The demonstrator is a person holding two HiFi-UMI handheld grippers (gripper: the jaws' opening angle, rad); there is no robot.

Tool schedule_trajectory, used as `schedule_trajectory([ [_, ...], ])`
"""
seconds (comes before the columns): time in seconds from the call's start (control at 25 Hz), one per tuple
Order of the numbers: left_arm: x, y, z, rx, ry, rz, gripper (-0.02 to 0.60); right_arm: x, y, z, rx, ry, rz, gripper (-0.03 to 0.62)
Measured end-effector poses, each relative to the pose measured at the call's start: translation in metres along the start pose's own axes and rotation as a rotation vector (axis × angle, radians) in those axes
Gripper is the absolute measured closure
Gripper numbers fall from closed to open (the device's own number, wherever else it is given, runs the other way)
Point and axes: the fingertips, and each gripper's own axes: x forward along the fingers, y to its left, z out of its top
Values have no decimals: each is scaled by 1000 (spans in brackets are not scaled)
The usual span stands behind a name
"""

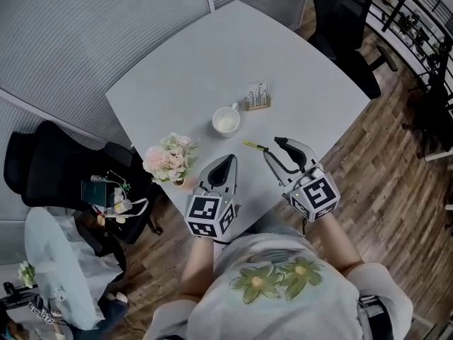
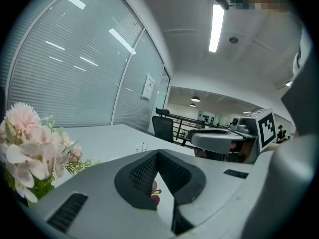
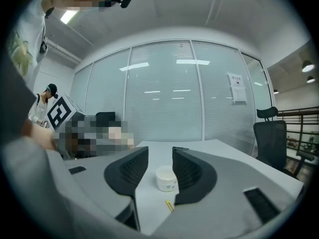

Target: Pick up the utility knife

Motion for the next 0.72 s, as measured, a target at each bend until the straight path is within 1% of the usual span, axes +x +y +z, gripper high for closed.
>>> schedule_trajectory([
  [0.24,16,8,-4,-25,17,-11,581,14,-13,-13,14,42,4,437],
  [0.44,25,17,-13,-29,42,-3,581,28,-17,-30,37,77,8,437],
  [0.72,32,28,-21,-51,51,10,581,43,-19,-50,41,121,22,436],
])
